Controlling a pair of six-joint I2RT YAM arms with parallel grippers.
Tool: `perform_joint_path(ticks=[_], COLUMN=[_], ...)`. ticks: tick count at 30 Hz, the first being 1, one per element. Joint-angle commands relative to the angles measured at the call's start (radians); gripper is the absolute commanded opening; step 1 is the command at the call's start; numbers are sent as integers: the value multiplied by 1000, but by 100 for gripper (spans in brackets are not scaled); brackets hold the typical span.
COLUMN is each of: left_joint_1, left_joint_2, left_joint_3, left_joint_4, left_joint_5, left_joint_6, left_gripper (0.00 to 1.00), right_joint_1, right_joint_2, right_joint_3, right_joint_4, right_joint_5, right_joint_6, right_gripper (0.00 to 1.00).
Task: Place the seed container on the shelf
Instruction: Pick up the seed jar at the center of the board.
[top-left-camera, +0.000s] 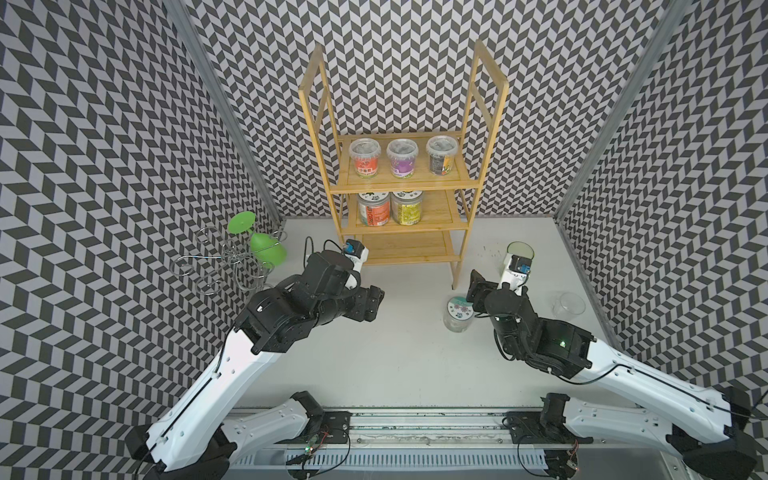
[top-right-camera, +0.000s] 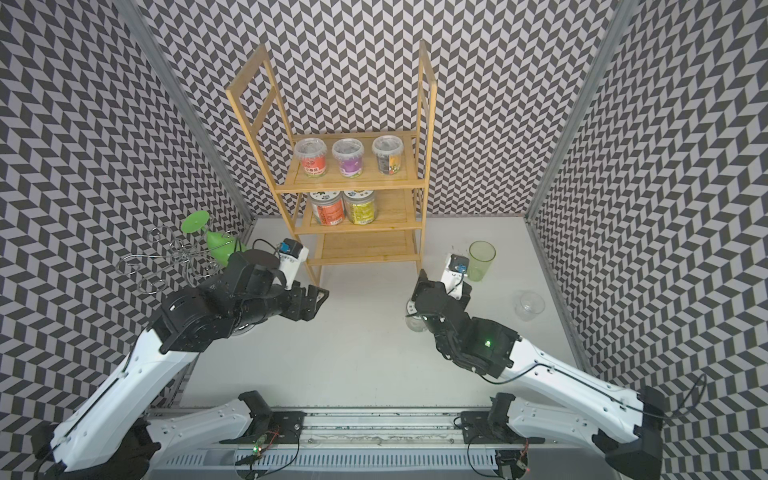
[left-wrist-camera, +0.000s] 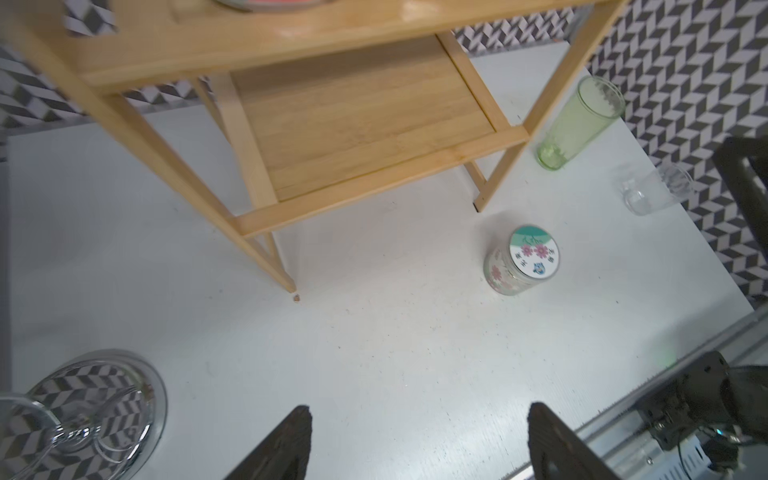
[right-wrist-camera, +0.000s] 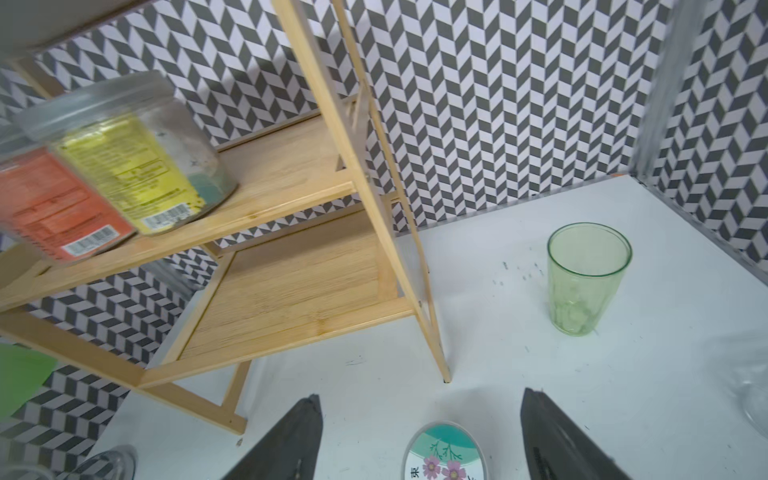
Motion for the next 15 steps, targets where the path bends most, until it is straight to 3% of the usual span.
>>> perform_joint_path(ticks=[1, 6, 15], left_joint_1=[-98, -231, -345], left_joint_2=[43, 142, 305], left_joint_3=[-20, -26, -25], left_joint_4=[25, 50, 174], left_joint_5=[26, 8, 2], left_joint_6=[-29, -44, -26], left_gripper=[83, 86, 97], right_joint_1=[2, -9, -56], right_joint_2=[-20, -58, -136], right_joint_3=[50, 54, 60], right_joint_4=[-178, -239, -305], right_joint_5=[91, 91, 90], right_joint_6=[192, 281, 312], right_gripper=[80, 81, 80])
